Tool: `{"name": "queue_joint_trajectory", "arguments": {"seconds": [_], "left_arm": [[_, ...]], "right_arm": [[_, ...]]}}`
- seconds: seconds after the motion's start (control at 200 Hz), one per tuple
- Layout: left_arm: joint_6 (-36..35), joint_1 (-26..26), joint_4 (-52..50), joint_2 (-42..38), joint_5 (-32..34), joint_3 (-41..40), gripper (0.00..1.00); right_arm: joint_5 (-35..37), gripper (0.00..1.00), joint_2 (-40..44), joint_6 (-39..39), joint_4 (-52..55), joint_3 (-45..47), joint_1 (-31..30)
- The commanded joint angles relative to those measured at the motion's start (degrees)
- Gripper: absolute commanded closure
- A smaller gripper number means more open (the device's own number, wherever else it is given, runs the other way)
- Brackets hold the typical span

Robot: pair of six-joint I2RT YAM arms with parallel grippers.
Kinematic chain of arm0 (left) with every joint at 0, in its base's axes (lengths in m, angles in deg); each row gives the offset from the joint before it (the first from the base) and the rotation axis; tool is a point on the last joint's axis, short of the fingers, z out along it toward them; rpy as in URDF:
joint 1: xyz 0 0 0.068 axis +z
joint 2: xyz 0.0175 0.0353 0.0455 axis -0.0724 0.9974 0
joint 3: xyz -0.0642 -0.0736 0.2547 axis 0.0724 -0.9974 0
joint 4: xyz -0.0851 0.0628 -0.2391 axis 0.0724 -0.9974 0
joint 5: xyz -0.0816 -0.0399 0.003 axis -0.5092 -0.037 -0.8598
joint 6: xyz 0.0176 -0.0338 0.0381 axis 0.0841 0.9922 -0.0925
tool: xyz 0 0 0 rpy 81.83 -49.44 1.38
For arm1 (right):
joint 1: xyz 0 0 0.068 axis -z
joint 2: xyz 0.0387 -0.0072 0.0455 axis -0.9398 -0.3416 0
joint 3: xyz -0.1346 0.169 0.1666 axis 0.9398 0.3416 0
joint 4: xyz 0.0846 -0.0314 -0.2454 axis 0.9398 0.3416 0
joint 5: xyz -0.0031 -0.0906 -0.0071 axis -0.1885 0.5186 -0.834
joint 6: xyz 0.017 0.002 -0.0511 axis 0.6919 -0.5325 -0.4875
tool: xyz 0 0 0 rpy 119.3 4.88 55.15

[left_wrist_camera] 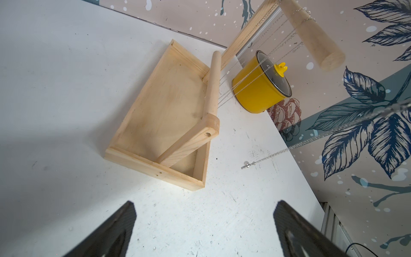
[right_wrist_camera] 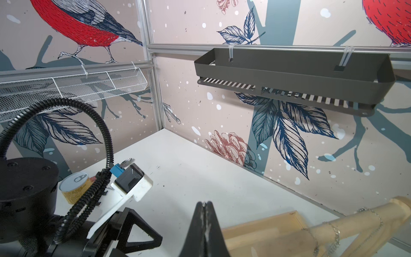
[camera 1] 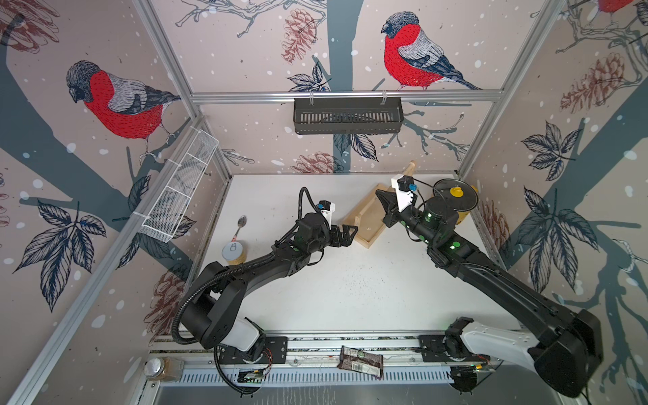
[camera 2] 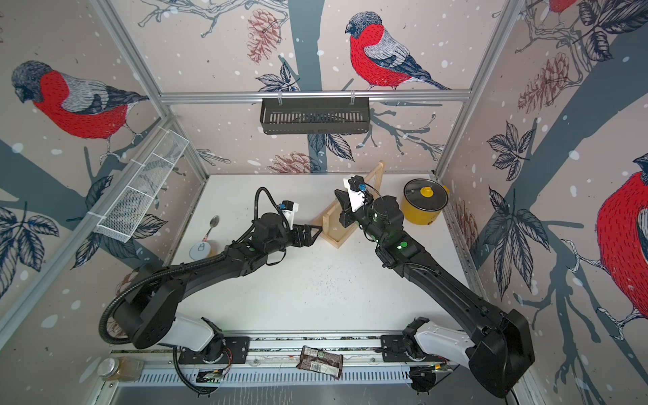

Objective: Take the necklace off the jewelry display stand
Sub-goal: Take off the necklace from the stand.

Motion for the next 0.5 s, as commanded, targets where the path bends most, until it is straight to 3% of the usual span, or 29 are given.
{"name": "queue_joint_trajectory", "arguments": {"seconds": [0.0, 0.305, 0.495], "left_arm": [[-0.5, -0.6, 5.4, -1.0, -0.7, -1.0, 0.02], [-2.3, -2.9, 9.6, -1.9, 5.2, -2.0, 0.02], [-5.0, -3.4, 11.5, -0.3, 5.6, 0.0, 0.02]], "right_arm": [[1.4, 0.96, -0.3, 0.6, -0.1, -1.7, -0.5], [4.2, 0.96, -2.0, 1.8, 3.4, -5.9, -3.7], [5.6, 0.96, -2.4, 2.2, 4.0, -7.4, -5.6]]}}
